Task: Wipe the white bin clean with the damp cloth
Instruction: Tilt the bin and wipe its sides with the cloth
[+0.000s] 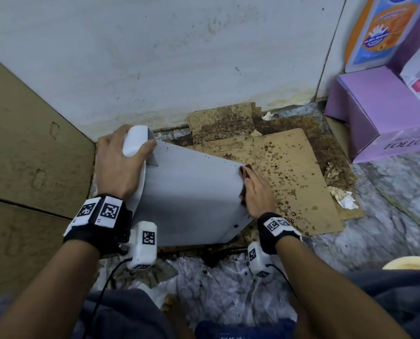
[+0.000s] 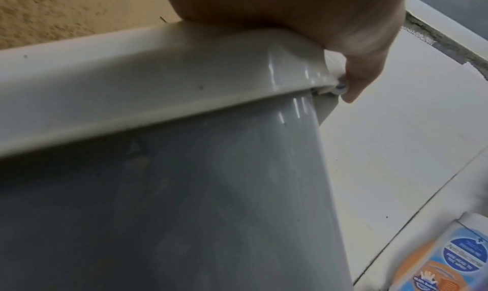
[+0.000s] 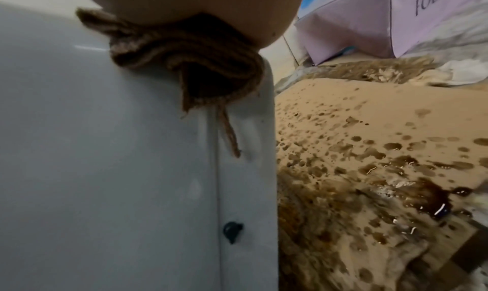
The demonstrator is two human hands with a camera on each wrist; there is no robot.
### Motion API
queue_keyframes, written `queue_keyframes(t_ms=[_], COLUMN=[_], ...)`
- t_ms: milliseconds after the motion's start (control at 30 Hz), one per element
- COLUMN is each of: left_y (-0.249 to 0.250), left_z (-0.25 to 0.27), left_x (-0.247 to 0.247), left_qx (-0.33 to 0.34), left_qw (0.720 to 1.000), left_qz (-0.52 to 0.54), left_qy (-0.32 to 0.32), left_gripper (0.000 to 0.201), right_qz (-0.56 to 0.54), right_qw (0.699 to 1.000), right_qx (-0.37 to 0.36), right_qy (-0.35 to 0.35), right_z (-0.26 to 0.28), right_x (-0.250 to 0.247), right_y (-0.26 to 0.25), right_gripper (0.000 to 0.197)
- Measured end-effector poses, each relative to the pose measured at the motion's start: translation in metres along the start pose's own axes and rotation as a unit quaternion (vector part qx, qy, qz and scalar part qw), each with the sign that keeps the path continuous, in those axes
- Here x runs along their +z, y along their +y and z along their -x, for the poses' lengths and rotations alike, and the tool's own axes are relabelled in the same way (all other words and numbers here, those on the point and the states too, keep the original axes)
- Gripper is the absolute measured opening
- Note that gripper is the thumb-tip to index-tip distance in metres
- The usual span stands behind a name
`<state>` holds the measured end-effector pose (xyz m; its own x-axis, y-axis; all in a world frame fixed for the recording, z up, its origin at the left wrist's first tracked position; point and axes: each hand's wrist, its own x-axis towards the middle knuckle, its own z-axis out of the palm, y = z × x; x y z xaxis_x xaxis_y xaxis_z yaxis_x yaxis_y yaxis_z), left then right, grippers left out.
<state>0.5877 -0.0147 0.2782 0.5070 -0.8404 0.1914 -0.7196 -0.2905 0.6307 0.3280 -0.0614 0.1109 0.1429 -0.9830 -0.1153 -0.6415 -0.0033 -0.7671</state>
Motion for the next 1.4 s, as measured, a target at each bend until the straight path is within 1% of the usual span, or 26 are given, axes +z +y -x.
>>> queue_keyframes(t_ms=[67, 133, 233, 300, 400, 467, 600, 667, 733, 800, 833, 967, 1033, 1100, 1167, 1233, 1300, 1400], left_y=[-0.001, -0.002, -0.002, -0.001, -0.001, -0.002, -0.005, -0.004, -0.003, -0.002, -0.003, -0.005, -0.008, -0.010, -0.011, -0.007, -0.002, 0.004], left_z=[0.001, 0.002, 0.001, 0.000, 0.002, 0.001, -0.001, -0.002, -0.002, -0.002, -0.003, -0.007, -0.007, -0.007, -0.005, -0.002, 0.000, 0.002], left_x=[-0.002, -0.004, -0.004, -0.003, -0.004, -0.004, -0.005, -0.003, -0.001, 0.000, 0.000, -0.003, -0.006, -0.009, -0.010, -0.009, -0.007, -0.005], left_qx=[-0.013, -0.025, -0.025, -0.020, -0.011, -0.005, -0.005, -0.003, -0.003, -0.004, -0.003, 0.000, 0.023, 0.037, 0.033, 0.029, 0.025, -0.001], left_qw=[1.000, 1.000, 1.000, 1.000, 1.000, 1.000, 1.000, 1.000, 1.000, 1.000, 1.000, 1.000, 1.000, 0.999, 0.999, 1.000, 1.000, 1.000], left_qz=[0.003, 0.003, -0.008, -0.013, -0.011, -0.011, -0.004, -0.003, -0.009, -0.012, -0.012, -0.016, -0.016, -0.011, -0.004, -0.001, 0.000, 0.006], left_qy=[-0.001, 0.002, 0.003, 0.002, 0.000, -0.004, -0.006, -0.004, -0.002, 0.001, 0.002, -0.002, -0.010, -0.013, -0.011, -0.011, -0.012, -0.012], left_gripper=[0.078, 0.079, 0.078, 0.077, 0.078, 0.078, 0.081, 0.080, 0.080, 0.078, 0.077, 0.072, 0.067, 0.064, 0.065, 0.066, 0.069, 0.074], right_qz=[0.002, 0.016, -0.007, -0.025, -0.025, -0.020, -0.006, -0.008, -0.018, -0.021, -0.020, -0.043, -0.055, -0.038, -0.026, -0.043, -0.069, -0.080], right_qw=[1.000, 0.999, 0.994, 0.991, 0.988, 0.990, 0.997, 0.997, 0.996, 0.995, 0.995, 0.993, 0.990, 0.989, 0.992, 0.994, 0.992, 0.989], right_qx=[0.006, -0.034, -0.105, -0.135, -0.152, -0.134, -0.031, 0.010, 0.035, 0.044, 0.030, -0.091, -0.119, -0.133, -0.101, -0.039, 0.009, 0.072], right_qy=[0.008, 0.010, 0.000, 0.009, 0.018, 0.025, 0.070, 0.080, 0.081, 0.091, 0.092, 0.066, 0.060, 0.060, 0.071, 0.095, 0.109, 0.099], right_z=[-0.001, 0.002, 0.014, 0.023, 0.023, 0.022, 0.021, 0.018, 0.013, 0.013, 0.016, 0.032, 0.034, 0.033, 0.032, 0.029, 0.023, 0.009], right_x=[0.005, 0.011, 0.020, 0.022, 0.024, 0.023, 0.015, 0.011, 0.010, 0.013, 0.016, 0.034, 0.036, 0.035, 0.031, 0.025, 0.017, 0.004], right_y=[-0.004, -0.020, -0.057, -0.076, -0.070, -0.052, -0.003, 0.016, 0.020, 0.008, -0.003, -0.051, -0.056, -0.043, -0.025, -0.010, 0.000, 0.007], right_gripper=[0.062, 0.066, 0.053, 0.048, 0.046, 0.048, 0.054, 0.056, 0.057, 0.058, 0.057, 0.049, 0.049, 0.051, 0.054, 0.054, 0.048, 0.037])
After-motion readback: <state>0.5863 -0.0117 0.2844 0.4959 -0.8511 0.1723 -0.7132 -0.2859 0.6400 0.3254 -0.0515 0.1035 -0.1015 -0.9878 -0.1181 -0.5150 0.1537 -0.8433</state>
